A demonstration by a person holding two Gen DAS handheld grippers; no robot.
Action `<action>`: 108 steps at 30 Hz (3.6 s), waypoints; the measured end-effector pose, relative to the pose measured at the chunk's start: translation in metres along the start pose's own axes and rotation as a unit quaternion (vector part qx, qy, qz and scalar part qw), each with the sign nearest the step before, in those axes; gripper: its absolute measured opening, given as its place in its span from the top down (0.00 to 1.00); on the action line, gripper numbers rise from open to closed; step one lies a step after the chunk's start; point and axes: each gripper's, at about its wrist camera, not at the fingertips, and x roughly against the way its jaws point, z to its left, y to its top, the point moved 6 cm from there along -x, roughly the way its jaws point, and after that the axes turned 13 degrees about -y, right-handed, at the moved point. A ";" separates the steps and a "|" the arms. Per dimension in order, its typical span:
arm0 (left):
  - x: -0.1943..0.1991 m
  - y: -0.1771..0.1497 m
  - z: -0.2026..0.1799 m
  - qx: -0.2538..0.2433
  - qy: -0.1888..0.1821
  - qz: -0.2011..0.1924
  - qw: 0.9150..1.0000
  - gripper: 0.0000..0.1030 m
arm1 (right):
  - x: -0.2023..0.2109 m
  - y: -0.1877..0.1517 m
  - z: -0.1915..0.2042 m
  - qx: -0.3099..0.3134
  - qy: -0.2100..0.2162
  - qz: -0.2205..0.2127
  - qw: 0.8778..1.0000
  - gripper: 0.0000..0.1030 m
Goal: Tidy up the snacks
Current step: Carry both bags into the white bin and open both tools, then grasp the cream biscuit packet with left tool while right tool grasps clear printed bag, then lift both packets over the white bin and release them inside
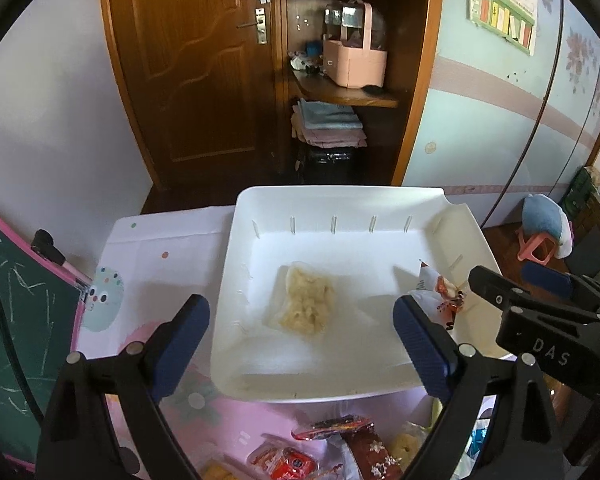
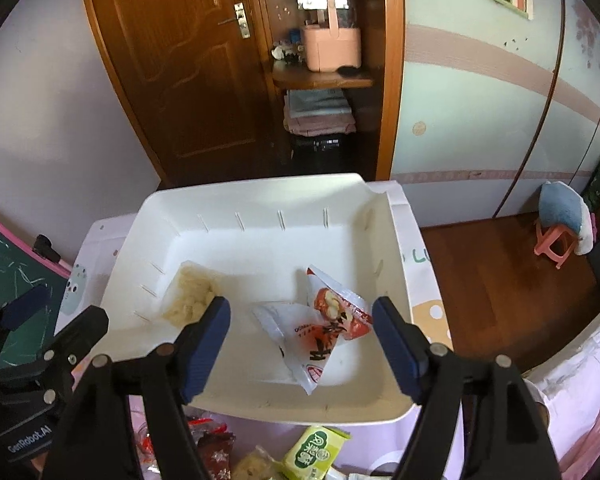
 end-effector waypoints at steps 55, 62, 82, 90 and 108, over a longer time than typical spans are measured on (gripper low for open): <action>0.096 -0.242 -0.034 -0.020 -0.056 0.093 0.994 0.06 | 0.080 -0.256 0.005 0.193 0.002 -0.003 0.981 0.28; 0.060 -0.275 -0.037 0.008 -0.070 0.142 0.987 0.06 | 0.048 -0.268 0.003 0.204 -0.009 0.016 0.979 0.28; 0.021 -0.294 -0.040 0.037 -0.077 0.197 0.977 0.06 | 0.040 -0.280 0.019 0.258 -0.020 -0.030 0.966 0.52; 0.007 -0.301 -0.041 0.044 -0.071 0.222 0.971 0.18 | 0.049 -0.272 -0.007 0.184 0.015 -0.002 0.983 0.76; 0.044 -0.276 -0.046 0.000 -0.029 0.163 0.986 0.52 | 0.084 -0.263 -0.016 0.132 0.073 -0.011 0.989 0.94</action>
